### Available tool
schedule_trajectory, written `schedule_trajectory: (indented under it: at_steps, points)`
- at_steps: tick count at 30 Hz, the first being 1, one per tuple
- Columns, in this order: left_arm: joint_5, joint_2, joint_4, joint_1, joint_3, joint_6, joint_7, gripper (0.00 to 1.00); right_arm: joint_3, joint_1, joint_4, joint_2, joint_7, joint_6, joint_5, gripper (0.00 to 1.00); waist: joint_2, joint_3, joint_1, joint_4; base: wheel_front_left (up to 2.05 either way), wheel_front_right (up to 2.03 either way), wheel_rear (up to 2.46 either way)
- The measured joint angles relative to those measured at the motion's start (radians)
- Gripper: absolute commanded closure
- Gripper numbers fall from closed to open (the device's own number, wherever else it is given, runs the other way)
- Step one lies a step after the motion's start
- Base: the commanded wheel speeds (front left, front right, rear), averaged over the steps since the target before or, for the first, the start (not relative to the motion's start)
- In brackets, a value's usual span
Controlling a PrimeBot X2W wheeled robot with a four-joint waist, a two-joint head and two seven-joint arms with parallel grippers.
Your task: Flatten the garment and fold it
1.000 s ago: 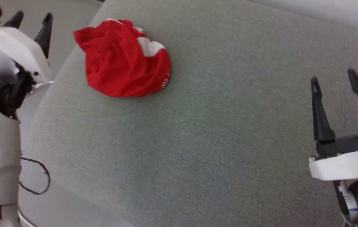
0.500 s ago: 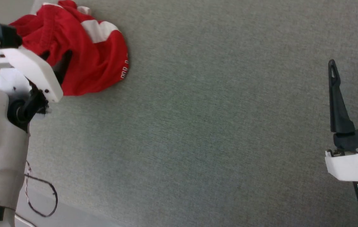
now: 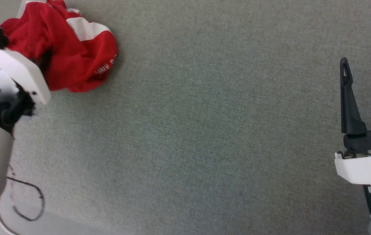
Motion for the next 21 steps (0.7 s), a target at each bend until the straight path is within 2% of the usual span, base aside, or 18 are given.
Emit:
schedule_trajectory:
  at_steps: [3, 11, 17, 21]
  points:
    - [-0.013, 0.035, -0.007, -0.021, -0.004, 0.0, -0.012, 1.0, -0.004, 0.0, 0.024, 0.015, -0.027, 0.0, 0.011, 0.0, 0.0, -0.028, 0.0, -0.004, 0.0, 0.0, 0.0]
    - [-0.044, 0.082, -0.106, -0.102, 0.003, 0.0, -0.041, 1.0, -0.041, 0.028, 0.13, 0.044, -0.123, 0.0, 0.061, 0.0, 0.0, -0.136, 0.0, -0.022, 0.0, 0.0, 0.0]
    - [-0.044, 0.082, -0.213, -0.162, -0.005, 0.008, -0.005, 1.0, -0.068, 0.075, 0.216, 0.047, -0.195, 0.0, 0.139, 0.0, 0.0, -0.242, -0.0001, -0.039, 0.0, 0.0, 0.0]
    - [-0.054, 0.057, -0.287, -0.193, -0.024, 0.021, 0.051, 1.0, -0.088, 0.121, 0.25, 0.048, -0.226, 0.0, 0.188, 0.0, 0.0, -0.319, -0.0002, -0.056, 0.0, 0.0, 0.0]
